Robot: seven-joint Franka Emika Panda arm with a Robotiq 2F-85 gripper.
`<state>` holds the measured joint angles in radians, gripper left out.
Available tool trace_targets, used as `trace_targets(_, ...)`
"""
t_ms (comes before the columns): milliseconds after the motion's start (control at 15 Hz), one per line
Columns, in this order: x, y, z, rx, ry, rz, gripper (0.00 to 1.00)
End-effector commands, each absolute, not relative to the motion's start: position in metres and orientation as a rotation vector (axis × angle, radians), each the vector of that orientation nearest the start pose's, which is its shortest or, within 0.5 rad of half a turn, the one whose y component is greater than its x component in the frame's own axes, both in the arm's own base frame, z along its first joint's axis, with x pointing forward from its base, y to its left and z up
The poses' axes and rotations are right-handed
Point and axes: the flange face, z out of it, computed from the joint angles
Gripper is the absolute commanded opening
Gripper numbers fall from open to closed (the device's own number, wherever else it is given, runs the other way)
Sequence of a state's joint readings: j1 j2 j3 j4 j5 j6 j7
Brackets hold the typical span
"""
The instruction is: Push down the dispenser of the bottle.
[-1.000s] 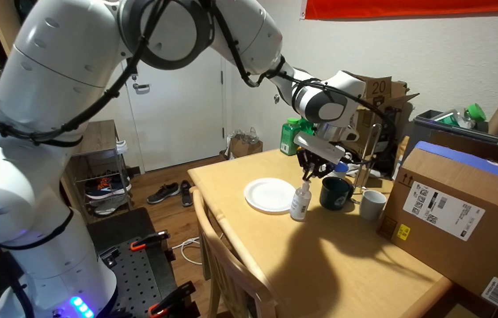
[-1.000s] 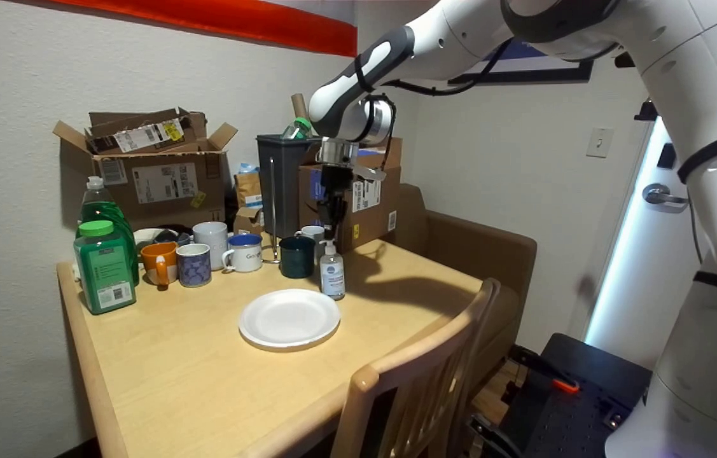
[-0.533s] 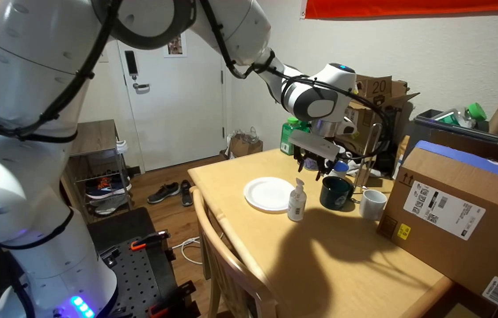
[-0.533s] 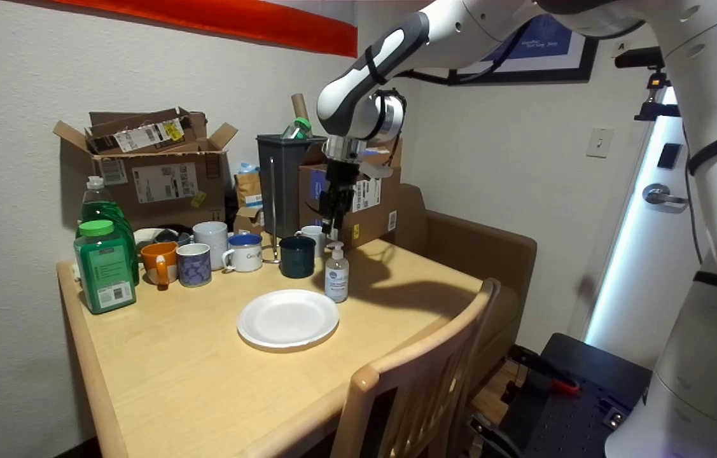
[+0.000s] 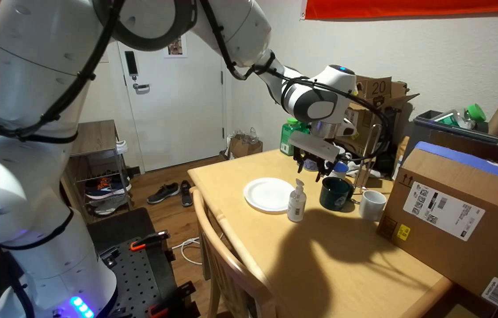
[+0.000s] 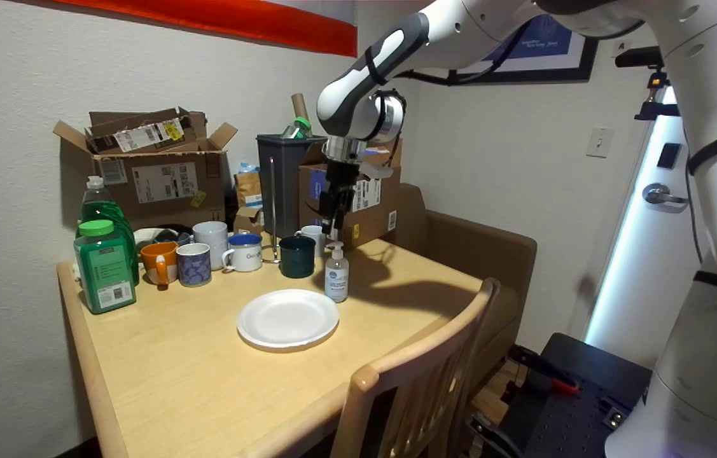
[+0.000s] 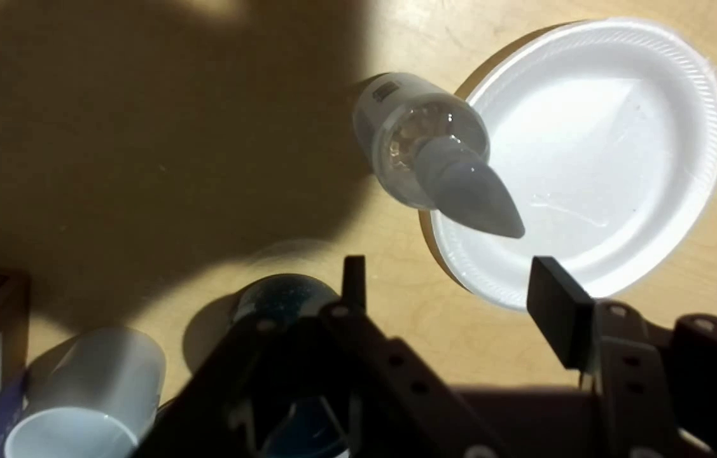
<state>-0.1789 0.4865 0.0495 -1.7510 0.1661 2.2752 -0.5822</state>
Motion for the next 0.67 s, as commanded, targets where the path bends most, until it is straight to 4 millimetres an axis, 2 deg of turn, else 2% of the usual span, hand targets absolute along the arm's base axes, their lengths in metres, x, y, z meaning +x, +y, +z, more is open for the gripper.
trace_targets(0,0.66,-0.085,0.299,-2.966,-0.511,-0.131,0.68)
trace_targets(67,0.66,-0.084,0.299,-2.967,-0.527,-0.126,0.92)
trace_targets(133,0.662,-0.082,0.291,-2.975,-0.548,-0.102,0.93)
trace_targets(200,0.66,-0.084,0.297,-2.969,-0.521,-0.124,0.76)
trace_targets(333,0.66,-0.083,0.29,-2.969,-0.529,-0.108,0.91)
trace_targets(600,0.66,-0.082,0.287,-2.969,-0.533,-0.1,0.93)
